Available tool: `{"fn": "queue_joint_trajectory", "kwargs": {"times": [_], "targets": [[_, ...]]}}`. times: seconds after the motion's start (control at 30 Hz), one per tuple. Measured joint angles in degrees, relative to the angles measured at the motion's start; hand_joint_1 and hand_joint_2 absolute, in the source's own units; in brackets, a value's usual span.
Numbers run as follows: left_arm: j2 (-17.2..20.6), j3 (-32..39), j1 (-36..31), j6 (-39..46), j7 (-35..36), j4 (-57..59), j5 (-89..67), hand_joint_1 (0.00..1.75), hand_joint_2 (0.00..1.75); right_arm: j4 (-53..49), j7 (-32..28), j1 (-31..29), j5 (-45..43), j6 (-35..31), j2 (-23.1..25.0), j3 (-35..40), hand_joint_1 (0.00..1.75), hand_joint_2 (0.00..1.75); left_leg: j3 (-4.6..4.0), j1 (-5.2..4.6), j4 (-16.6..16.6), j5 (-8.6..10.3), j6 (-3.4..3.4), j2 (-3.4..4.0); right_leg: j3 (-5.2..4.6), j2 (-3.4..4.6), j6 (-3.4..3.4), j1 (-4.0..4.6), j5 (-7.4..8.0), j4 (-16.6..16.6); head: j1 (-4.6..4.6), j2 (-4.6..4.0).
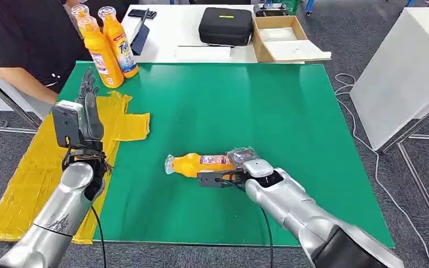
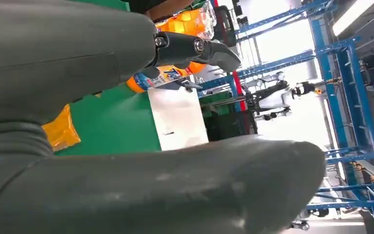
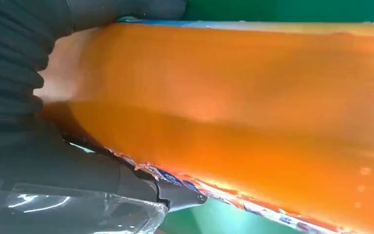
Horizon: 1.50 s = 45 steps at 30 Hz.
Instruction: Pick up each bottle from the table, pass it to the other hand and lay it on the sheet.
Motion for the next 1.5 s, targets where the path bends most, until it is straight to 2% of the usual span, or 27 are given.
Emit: {"fn": "queue_joint_trajectory", "kwargs": {"times": [0.43, 0.53, 0.6, 0.73, 0.77, 0.9, 0.97, 1.03, 1.23, 1.5], "targets": [[0.0, 0.2, -1.2, -3.1, 1.3, 1.1, 2.5, 0.00, 0.00, -1.5, -1.4, 0.0, -0.8, -2.9, -2.8, -0.6, 1.75, 1.75, 0.02, -0.01, 0.0, 0.00, 0.00, -0.02, 0.06, -0.01, 0.00, -0.01, 0.00, 0.0, 0.00, 0.00], [0.0, 0.5, -0.7, -8.8, 4.7, 1.1, 9.6, 0.00, 0.00, -6.3, -0.7, 0.6, -2.5, -4.3, -5.3, -2.5, 1.75, 1.75, -0.08, -0.03, 0.0, 0.04, 0.05, -0.11, 0.06, -0.04, 0.05, -0.03, 0.03, 0.0, 0.02, 0.00], [0.0, 1.4, 0.7, -13.7, 5.6, 0.9, 17.4, 0.00, 0.00, -13.7, 2.0, 1.4, -4.0, -3.9, -7.6, -5.7, 1.75, 1.75, -0.14, -0.03, 0.0, 0.03, 0.05, 0.13, -0.01, 0.08, 0.13, -0.05, 0.09, 0.0, 0.02, 0.00], [0.1, 1.7, 2.6, -16.1, 5.7, 0.4, 20.7, 0.00, 0.00, -25.9, 4.8, 1.6, -4.5, -1.4, -9.8, -11.4, 1.75, 1.75, -0.17, -0.02, 0.0, 0.02, 0.06, 0.13, -0.19, 0.25, 0.13, -0.08, 0.09, 0.0, 0.00, 0.00], [0.1, 1.8, 2.7, -16.1, 5.7, 0.3, 21.0, 0.00, 1.75, -27.8, 4.9, 1.8, -4.5, -1.4, -10.2, -12.2, 1.75, 1.75, -0.19, -0.01, 0.0, 0.02, 0.05, 0.09, -0.19, 0.21, 0.13, -0.08, 0.08, 0.0, 0.02, 0.00], [0.3, 2.1, 3.0, -17.2, 6.3, 0.0, 23.9, 0.00, 1.75, -32.0, 4.4, 2.7, -4.0, -2.1, -11.0, -14.4, 1.75, 1.75, -0.22, 0.00, 0.0, 0.02, 0.05, 0.15, -0.21, 0.23, 0.13, -0.03, 0.08, 0.0, 0.00, 0.00], [0.3, 2.3, 4.0, -22.2, 8.7, -0.5, 31.1, 0.00, 1.75, -35.6, 4.1, 3.9, -4.3, -4.9, -11.3, -16.0, 1.75, 1.75, -0.23, -0.01, 0.0, 0.02, 0.05, 0.17, -0.22, 0.24, 0.13, -0.03, 0.08, 0.0, 0.00, 0.00], [0.4, 2.0, 5.7, -24.3, 8.7, -1.5, 34.1, 0.00, 1.75, -41.9, 6.1, 4.7, -5.0, -4.7, -11.5, -18.6, 1.75, 1.75, -0.23, 0.00, 0.0, 0.02, 0.05, 0.20, -0.27, 0.26, 0.13, -0.03, 0.08, 0.0, 0.00, 0.00], [0.3, -0.6, 8.1, -23.7, 7.8, -4.5, 33.8, 0.00, 1.75, -52.3, 7.2, 7.4, -5.6, -5.2, -12.0, -24.8, 1.75, 1.75, -0.29, -0.01, 0.0, 0.01, 0.04, 0.09, -0.28, 0.19, 0.12, -0.03, 0.08, 0.0, 0.00, 0.00], [-1.1, -1.7, 8.6, -20.7, 5.6, -7.3, 31.8, 0.00, 1.75, -55.4, 6.8, 10.9, -5.5, -7.6, -11.0, -27.3, 1.75, 1.75, -0.29, -0.02, 0.0, 0.00, 0.05, 0.12, -0.25, 0.18, 0.13, -0.04, 0.09, 0.0, 0.00, 0.00]]}}
